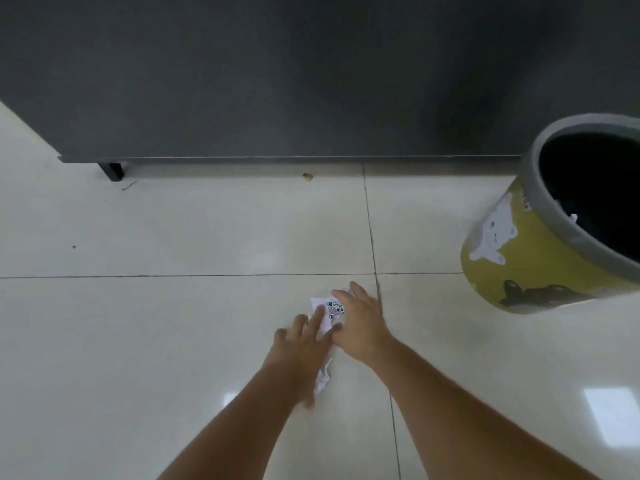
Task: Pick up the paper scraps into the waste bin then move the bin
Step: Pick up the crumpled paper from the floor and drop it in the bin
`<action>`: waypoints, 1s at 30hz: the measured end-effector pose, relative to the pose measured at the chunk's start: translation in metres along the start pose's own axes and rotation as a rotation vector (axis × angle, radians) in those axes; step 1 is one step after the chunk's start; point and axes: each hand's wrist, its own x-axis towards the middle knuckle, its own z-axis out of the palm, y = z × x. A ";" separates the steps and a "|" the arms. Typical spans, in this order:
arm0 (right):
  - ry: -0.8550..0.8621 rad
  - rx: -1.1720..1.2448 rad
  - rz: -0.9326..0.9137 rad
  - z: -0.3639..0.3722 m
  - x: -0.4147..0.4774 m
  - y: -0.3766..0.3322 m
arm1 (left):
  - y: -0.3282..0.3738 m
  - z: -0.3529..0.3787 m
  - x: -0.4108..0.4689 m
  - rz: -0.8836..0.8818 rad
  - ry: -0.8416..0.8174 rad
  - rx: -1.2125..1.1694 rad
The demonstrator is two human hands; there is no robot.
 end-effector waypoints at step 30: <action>0.571 0.129 -0.160 -0.222 -0.055 -0.017 | 0.063 -0.261 0.005 0.014 0.662 -0.322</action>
